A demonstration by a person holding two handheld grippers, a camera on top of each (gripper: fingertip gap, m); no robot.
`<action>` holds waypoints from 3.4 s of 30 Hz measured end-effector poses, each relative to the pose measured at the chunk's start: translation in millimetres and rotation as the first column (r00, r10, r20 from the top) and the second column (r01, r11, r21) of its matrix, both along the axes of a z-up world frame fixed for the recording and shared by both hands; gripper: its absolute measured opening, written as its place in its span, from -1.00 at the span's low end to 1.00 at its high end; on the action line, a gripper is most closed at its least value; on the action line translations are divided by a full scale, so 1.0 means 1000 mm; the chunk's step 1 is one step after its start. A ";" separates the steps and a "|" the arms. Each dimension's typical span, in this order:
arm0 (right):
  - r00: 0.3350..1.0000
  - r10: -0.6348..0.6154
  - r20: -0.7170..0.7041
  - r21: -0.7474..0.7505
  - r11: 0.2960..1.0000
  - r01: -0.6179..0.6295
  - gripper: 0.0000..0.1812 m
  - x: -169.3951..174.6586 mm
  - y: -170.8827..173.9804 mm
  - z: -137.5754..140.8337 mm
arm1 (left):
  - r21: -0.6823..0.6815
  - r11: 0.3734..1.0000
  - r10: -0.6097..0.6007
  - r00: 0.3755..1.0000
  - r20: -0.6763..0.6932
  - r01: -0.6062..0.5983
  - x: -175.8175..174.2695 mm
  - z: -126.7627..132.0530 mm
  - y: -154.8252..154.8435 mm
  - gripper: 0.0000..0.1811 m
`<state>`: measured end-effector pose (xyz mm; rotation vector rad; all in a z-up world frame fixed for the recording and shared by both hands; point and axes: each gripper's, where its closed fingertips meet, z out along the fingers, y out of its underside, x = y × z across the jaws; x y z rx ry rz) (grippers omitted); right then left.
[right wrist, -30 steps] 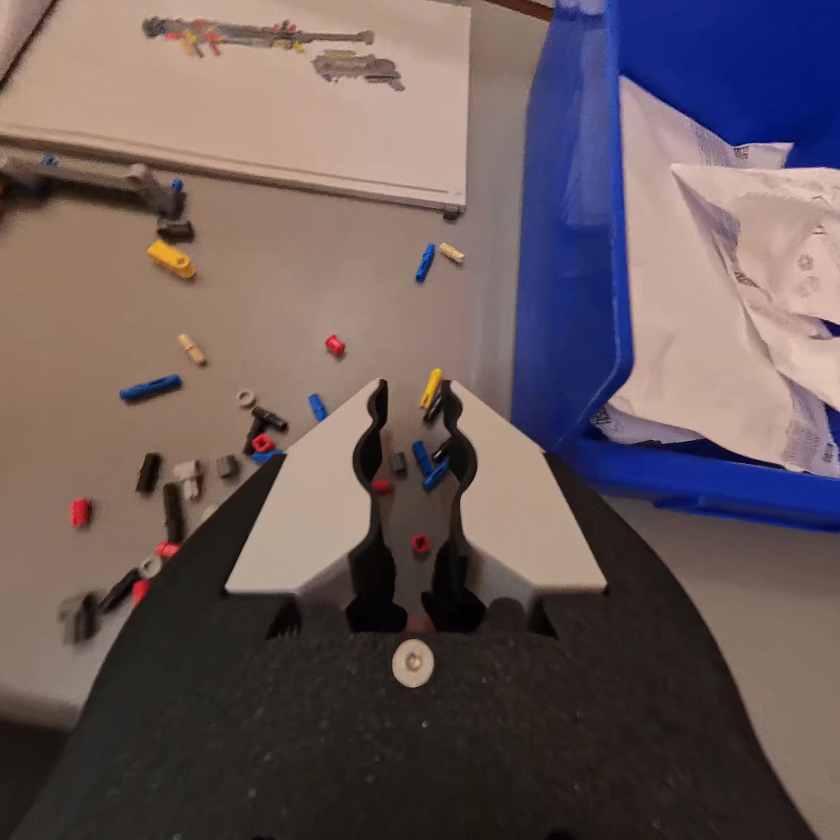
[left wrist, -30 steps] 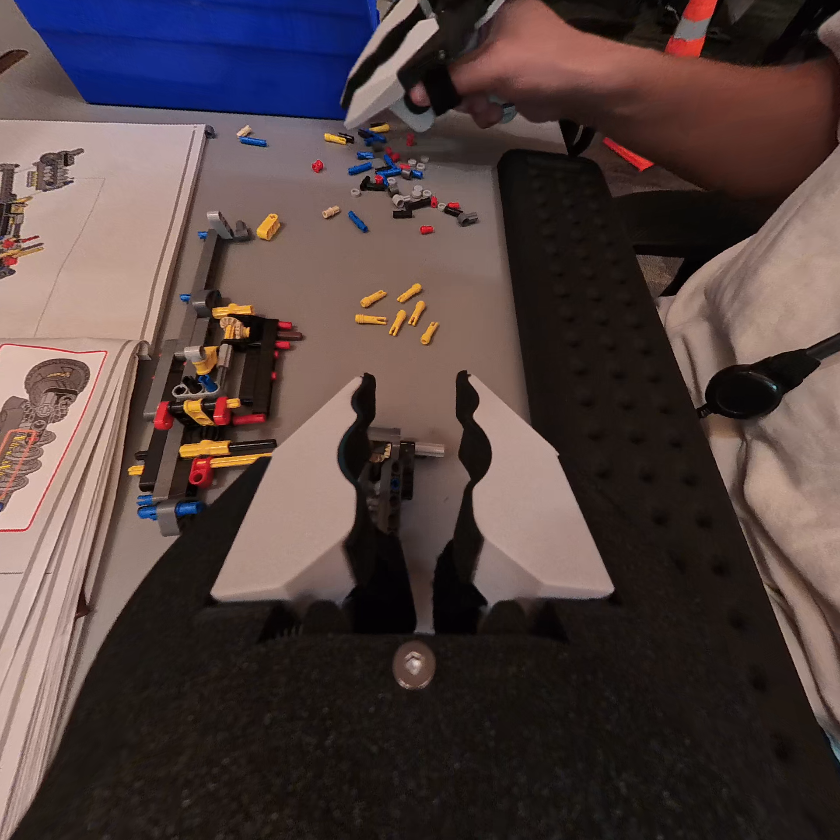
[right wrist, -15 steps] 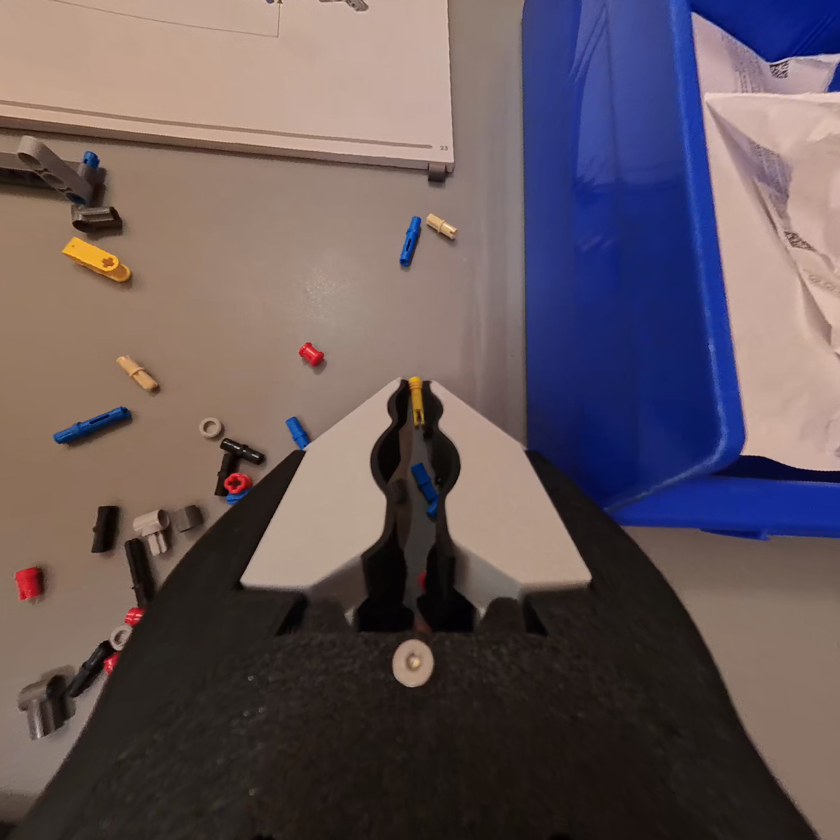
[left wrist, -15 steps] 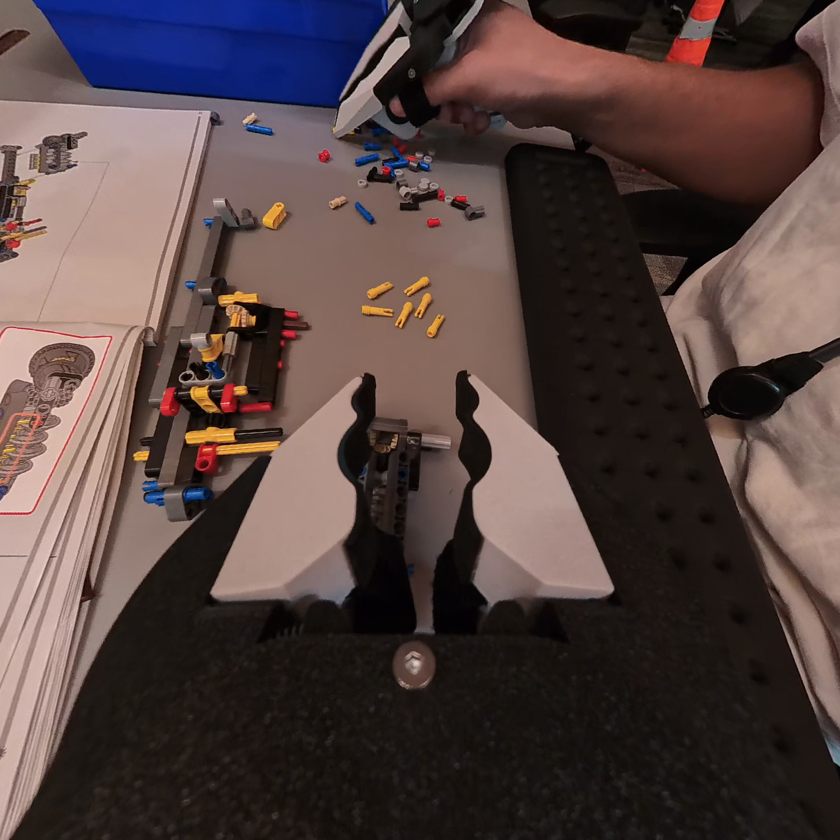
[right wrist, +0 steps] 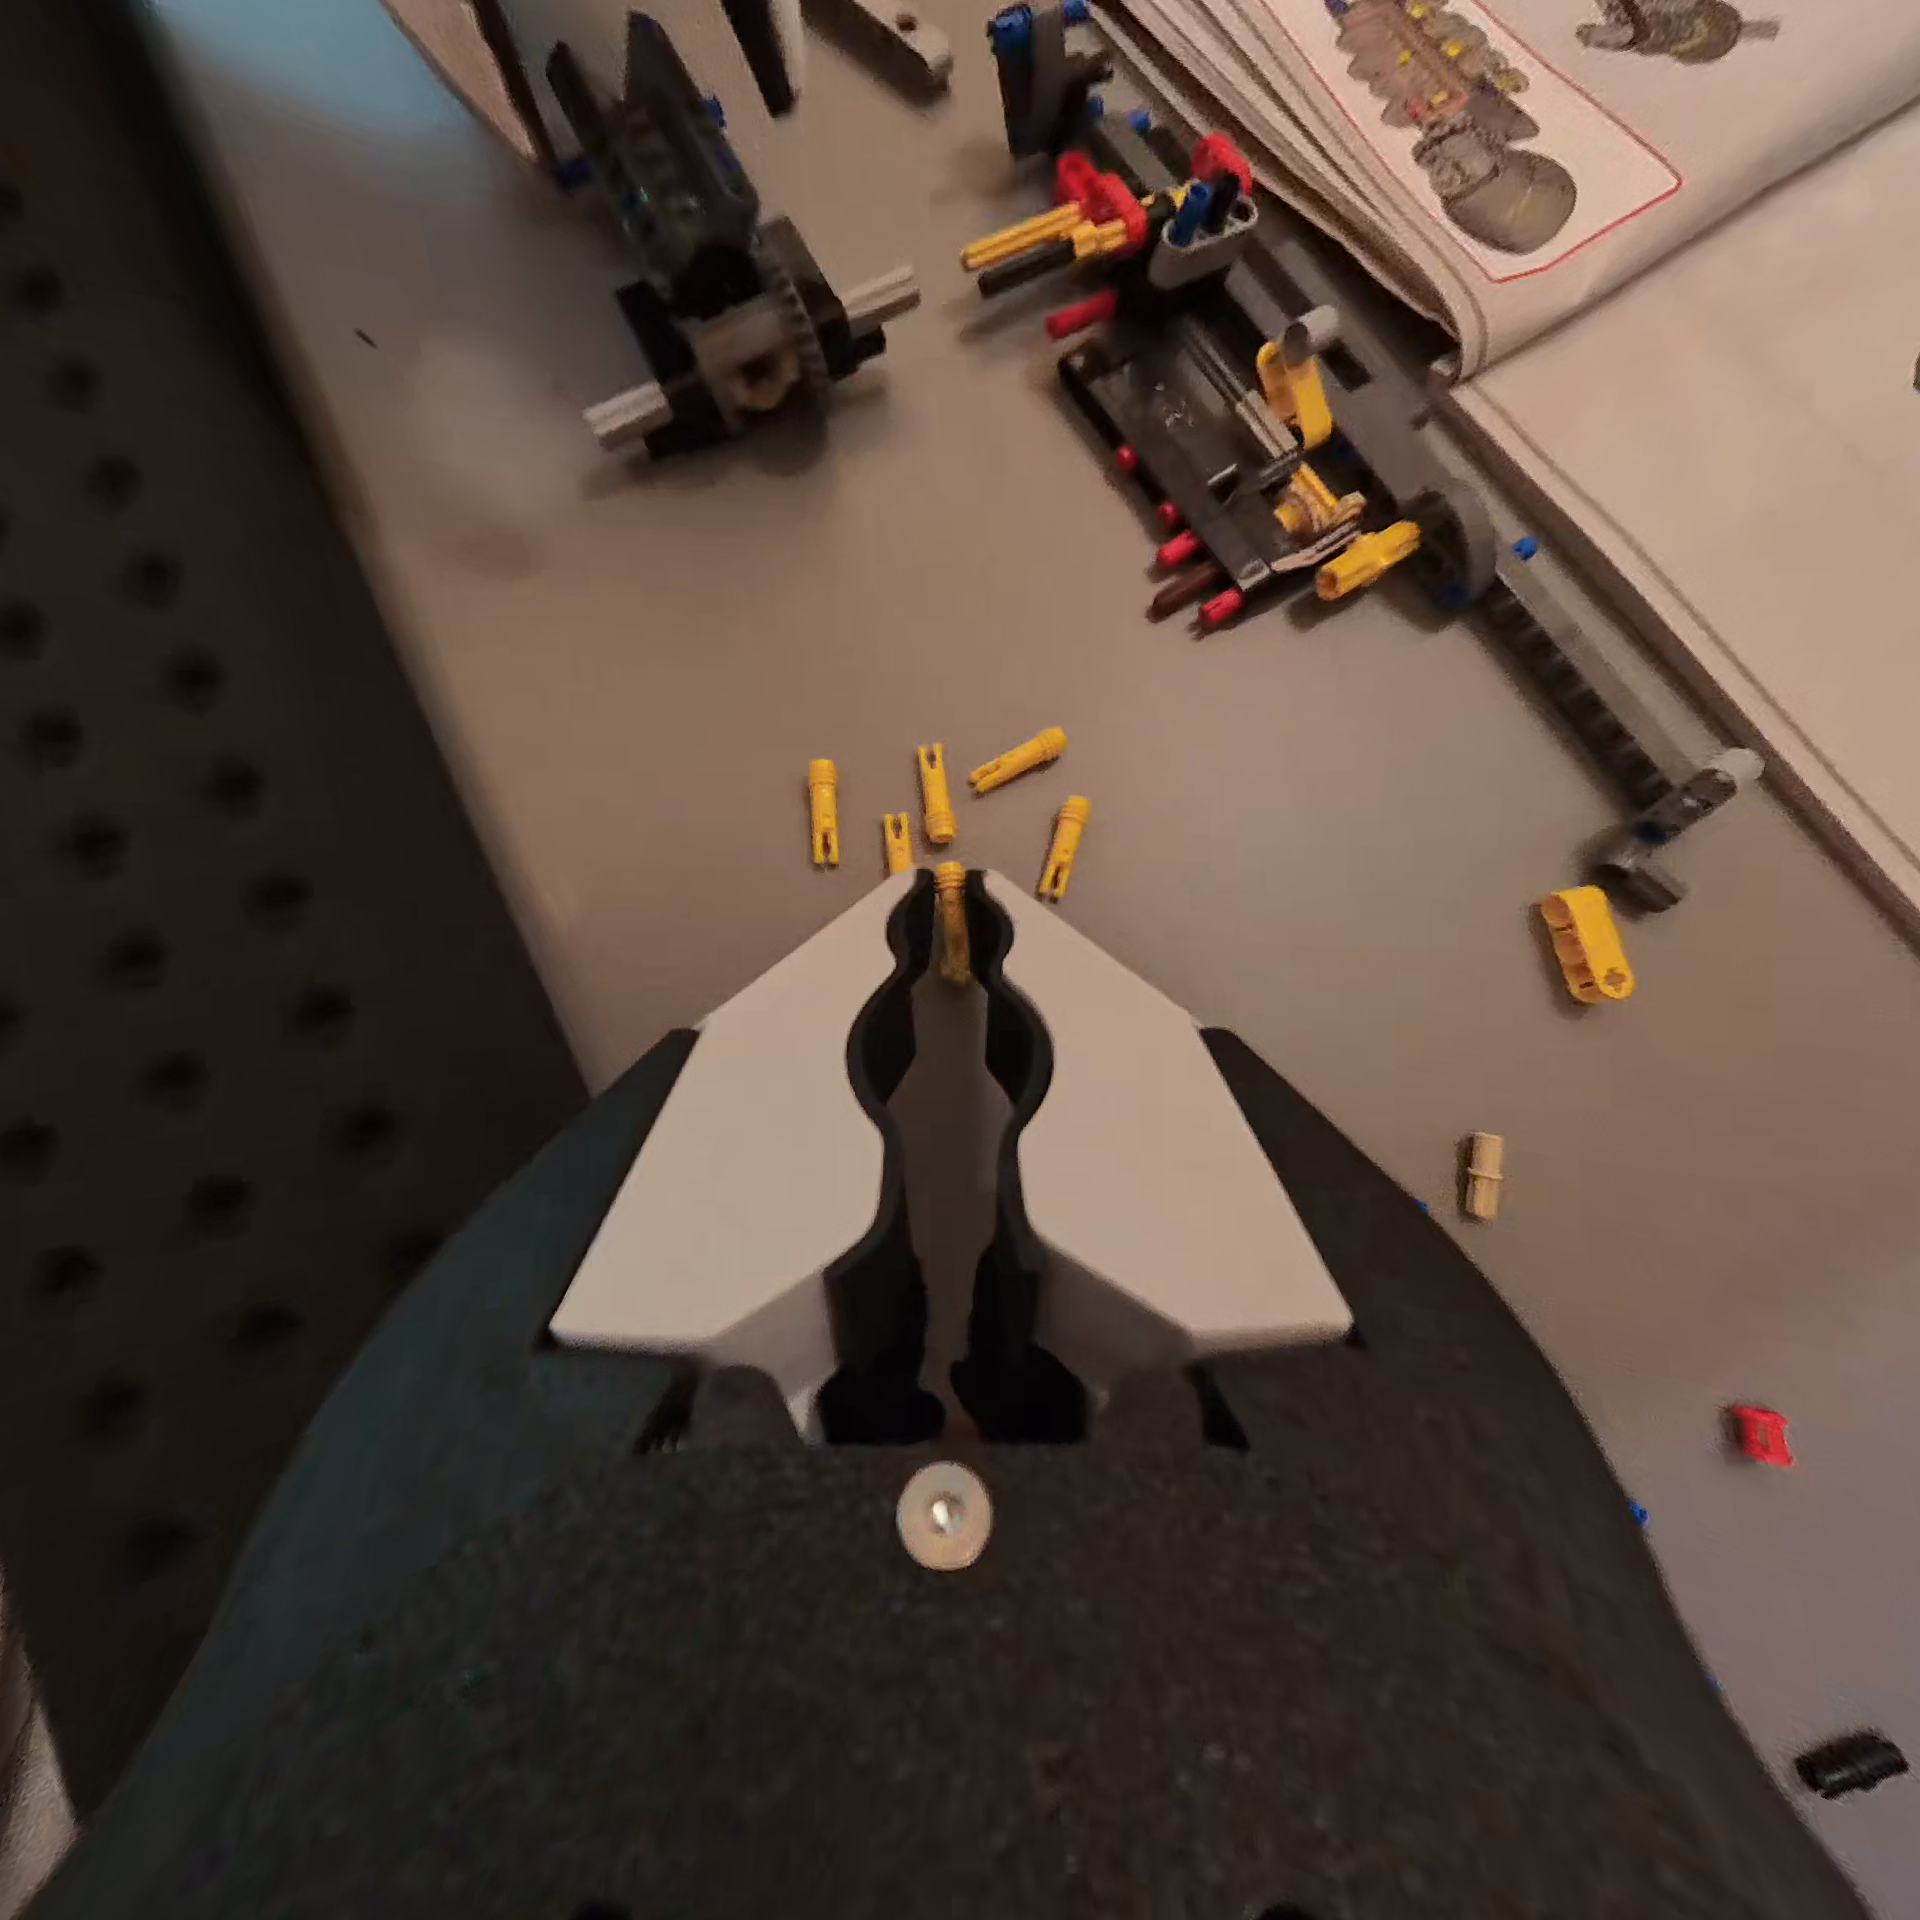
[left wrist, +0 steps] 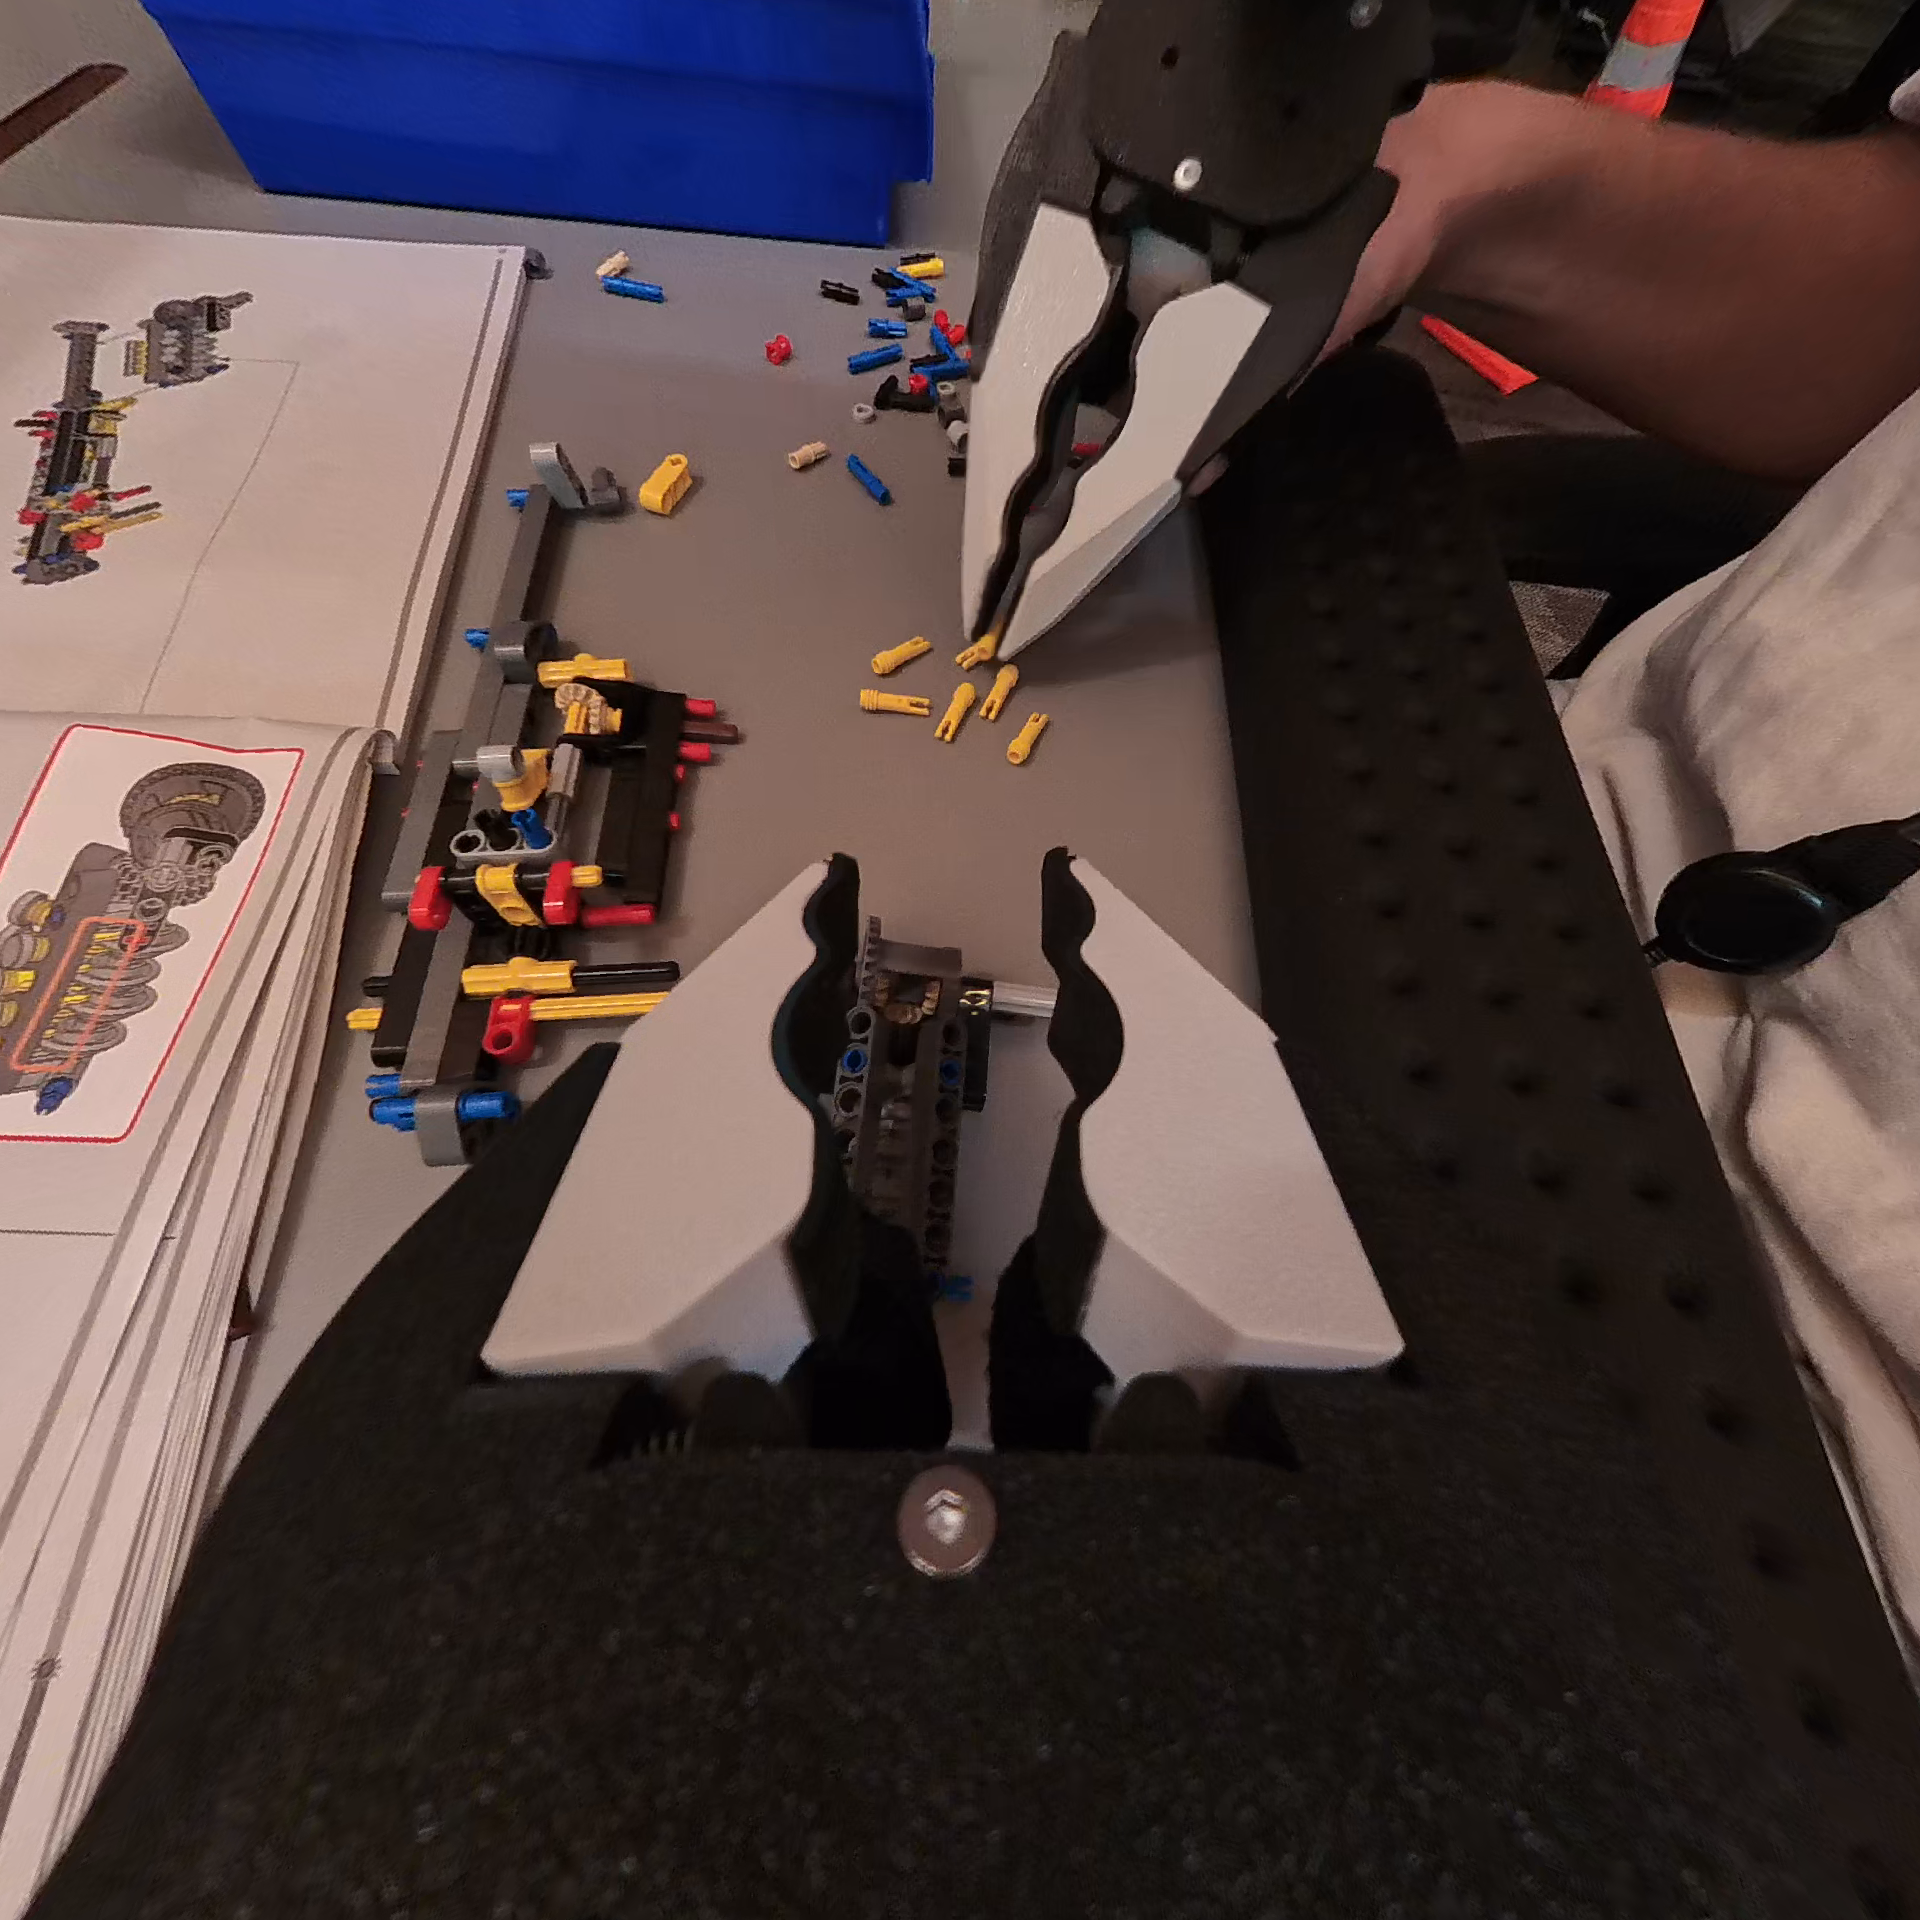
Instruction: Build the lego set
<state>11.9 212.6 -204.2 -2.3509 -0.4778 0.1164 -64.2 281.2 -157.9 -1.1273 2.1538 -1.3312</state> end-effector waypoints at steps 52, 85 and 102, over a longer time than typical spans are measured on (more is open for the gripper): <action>0.726 -0.686 0.050 0.103 0.726 0.680 -0.94 0.204 -0.127 -0.005 | -0.001 1.000 -0.003 1.000 0.004 0.003 0.000 0.001 -0.002 -0.62; 0.972 -0.214 -0.092 0.011 0.976 0.216 -0.82 0.022 -0.006 0.008 | 0.017 0.923 0.386 0.922 -0.022 -0.385 0.017 0.005 0.086 -0.65; 0.828 -0.560 -0.032 0.109 0.822 0.560 -0.79 0.126 -0.040 0.022 | 0.023 0.896 0.443 0.896 -0.002 -0.443 0.023 0.007 0.092 -0.66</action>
